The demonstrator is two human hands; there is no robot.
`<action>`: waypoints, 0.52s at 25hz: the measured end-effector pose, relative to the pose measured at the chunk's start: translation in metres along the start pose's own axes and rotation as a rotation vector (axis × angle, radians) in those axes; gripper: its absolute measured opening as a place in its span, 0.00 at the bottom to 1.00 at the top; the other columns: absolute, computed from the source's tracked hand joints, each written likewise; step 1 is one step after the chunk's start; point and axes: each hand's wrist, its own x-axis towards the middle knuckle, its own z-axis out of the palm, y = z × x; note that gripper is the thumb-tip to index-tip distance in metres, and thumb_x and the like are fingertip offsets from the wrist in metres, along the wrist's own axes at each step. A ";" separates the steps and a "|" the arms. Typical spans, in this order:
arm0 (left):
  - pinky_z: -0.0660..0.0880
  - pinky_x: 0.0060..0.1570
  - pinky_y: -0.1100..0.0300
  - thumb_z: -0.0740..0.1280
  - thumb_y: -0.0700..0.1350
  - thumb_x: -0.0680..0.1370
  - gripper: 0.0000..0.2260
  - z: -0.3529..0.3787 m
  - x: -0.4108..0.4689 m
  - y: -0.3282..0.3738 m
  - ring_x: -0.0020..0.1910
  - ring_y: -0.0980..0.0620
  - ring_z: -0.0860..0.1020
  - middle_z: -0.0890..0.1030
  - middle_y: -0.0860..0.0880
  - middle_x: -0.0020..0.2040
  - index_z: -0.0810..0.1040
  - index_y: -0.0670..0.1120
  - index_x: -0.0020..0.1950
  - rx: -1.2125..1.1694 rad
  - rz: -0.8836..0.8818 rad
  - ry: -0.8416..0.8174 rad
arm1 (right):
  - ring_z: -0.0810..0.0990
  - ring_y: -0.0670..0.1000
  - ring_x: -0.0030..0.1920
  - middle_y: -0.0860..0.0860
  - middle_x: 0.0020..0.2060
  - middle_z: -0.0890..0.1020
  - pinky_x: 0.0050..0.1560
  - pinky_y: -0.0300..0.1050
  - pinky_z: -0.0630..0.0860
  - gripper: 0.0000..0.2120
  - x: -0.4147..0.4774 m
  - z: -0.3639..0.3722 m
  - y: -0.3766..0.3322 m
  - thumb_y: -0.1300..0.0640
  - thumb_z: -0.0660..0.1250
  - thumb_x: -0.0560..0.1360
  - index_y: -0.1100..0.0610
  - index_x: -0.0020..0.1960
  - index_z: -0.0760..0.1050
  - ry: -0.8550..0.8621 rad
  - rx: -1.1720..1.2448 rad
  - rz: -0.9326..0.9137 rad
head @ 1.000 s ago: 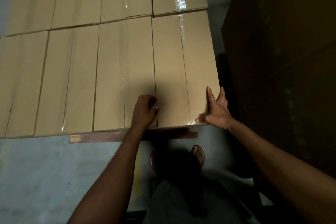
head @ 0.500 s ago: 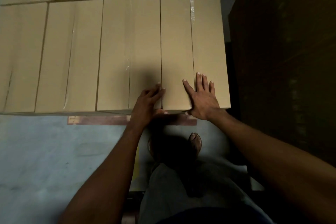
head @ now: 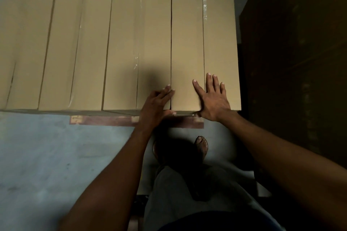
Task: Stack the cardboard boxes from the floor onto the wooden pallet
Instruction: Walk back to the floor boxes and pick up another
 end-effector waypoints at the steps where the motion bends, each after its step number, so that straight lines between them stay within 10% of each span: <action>1: 0.75 0.63 0.48 0.83 0.50 0.65 0.42 0.000 0.000 0.000 0.64 0.39 0.75 0.71 0.45 0.77 0.73 0.45 0.76 -0.010 0.000 -0.006 | 0.30 0.67 0.79 0.65 0.79 0.32 0.78 0.68 0.40 0.64 0.000 0.000 -0.001 0.36 0.77 0.67 0.45 0.82 0.31 -0.005 0.001 0.003; 7: 0.66 0.73 0.55 0.81 0.58 0.68 0.40 -0.030 0.011 0.004 0.74 0.46 0.70 0.70 0.48 0.78 0.72 0.49 0.77 -0.325 -0.211 -0.204 | 0.33 0.66 0.80 0.62 0.81 0.34 0.79 0.66 0.45 0.58 0.001 -0.026 -0.002 0.44 0.75 0.69 0.44 0.84 0.38 -0.144 0.124 0.019; 13: 0.68 0.59 0.66 0.75 0.50 0.77 0.28 -0.087 0.020 0.006 0.69 0.51 0.76 0.77 0.50 0.72 0.73 0.50 0.76 -0.522 -0.337 -0.048 | 0.72 0.53 0.72 0.50 0.72 0.74 0.69 0.43 0.70 0.34 -0.009 -0.082 -0.014 0.53 0.77 0.71 0.50 0.75 0.72 0.003 0.580 0.085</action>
